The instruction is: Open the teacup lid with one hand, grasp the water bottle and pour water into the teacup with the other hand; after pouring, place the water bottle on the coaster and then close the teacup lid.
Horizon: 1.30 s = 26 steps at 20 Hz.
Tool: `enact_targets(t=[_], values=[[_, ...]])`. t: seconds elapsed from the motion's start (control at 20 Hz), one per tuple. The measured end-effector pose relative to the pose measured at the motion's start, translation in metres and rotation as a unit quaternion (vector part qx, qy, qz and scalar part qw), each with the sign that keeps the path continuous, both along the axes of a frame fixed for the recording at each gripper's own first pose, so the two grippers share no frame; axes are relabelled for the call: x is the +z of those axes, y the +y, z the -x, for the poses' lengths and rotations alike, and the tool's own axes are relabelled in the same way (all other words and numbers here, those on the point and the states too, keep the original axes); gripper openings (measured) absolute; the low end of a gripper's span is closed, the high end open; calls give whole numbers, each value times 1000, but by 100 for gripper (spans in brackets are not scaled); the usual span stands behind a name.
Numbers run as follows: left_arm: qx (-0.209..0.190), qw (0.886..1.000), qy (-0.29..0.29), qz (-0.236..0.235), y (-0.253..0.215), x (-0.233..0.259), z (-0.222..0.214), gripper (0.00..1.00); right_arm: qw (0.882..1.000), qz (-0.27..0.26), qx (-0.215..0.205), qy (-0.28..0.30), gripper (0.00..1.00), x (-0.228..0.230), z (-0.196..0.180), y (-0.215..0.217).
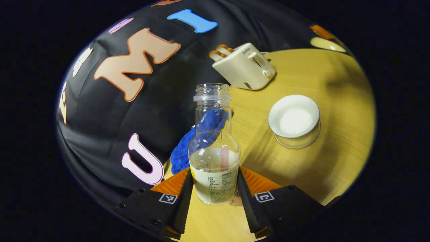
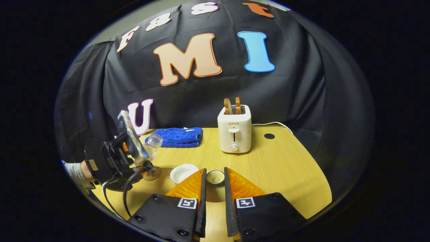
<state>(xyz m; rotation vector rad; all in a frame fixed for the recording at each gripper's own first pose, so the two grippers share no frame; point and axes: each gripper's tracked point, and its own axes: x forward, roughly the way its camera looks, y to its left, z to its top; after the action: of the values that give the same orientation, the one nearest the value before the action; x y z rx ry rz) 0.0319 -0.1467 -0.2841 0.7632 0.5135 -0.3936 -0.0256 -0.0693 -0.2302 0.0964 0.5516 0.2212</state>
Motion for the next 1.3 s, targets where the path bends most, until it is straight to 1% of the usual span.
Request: enact_targets(t=[0.05,0.1,0.15,0.25,0.35,0.4,0.45,0.5,0.55,0.7,0.8,0.85,0.9,0.95,1.0,1.05,1.1,1.2,1.25,1.3], values=[[6,1000,-4,24,-2,2,-3,65,1000,1,1,2,31,0,0,1],[23,999,-8,46,1,2,-4,70,1000,3,1,3,31,0,1,2],[36,997,-7,68,2,0,-4,68,1000,7,3,4,31,0,3,4],[58,992,-19,114,3,2,-7,68,1000,18,10,1,31,2,4,8],[68,984,-26,160,3,4,-9,69,1000,22,17,2,31,1,5,13],[76,981,-23,175,3,2,-6,68,1000,22,19,3,31,1,7,17],[82,978,-30,189,4,3,-9,67,999,22,23,4,28,1,7,21],[91,976,-31,197,5,0,-10,68,999,22,26,4,28,1,9,24],[95,973,-29,208,3,-2,-11,67,999,24,29,4,24,2,10,26],[114,964,-20,238,5,-10,-9,68,999,30,45,3,24,3,13,34],[127,958,-19,258,6,-15,-11,67,998,30,49,3,25,4,14,36],[132,956,-17,263,7,-16,-10,68,998,28,49,5,28,4,14,36],[133,955,-22,266,7,-15,-12,68,998,28,50,6,25,4,15,36],[133,955,-22,265,8,-15,-12,68,998,29,50,6,24,4,15,36],[135,956,-18,260,10,-17,-11,68,998,29,50,5,28,4,14,36],[136,955,-19,261,10,-17,-10,67,998,29,50,4,25,4,14,36],[138,954,-20,265,11,-16,-10,69,998,28,50,4,24,5,14,37],[142,953,-20,268,15,-16,-8,69,998,25,50,3,28,5,14,39],[141,953,-20,269,17,-15,-1,69,998,24,51,3,24,5,14,40],[141,953,-18,269,18,-14,1,70,998,22,52,3,28,6,15,42]])
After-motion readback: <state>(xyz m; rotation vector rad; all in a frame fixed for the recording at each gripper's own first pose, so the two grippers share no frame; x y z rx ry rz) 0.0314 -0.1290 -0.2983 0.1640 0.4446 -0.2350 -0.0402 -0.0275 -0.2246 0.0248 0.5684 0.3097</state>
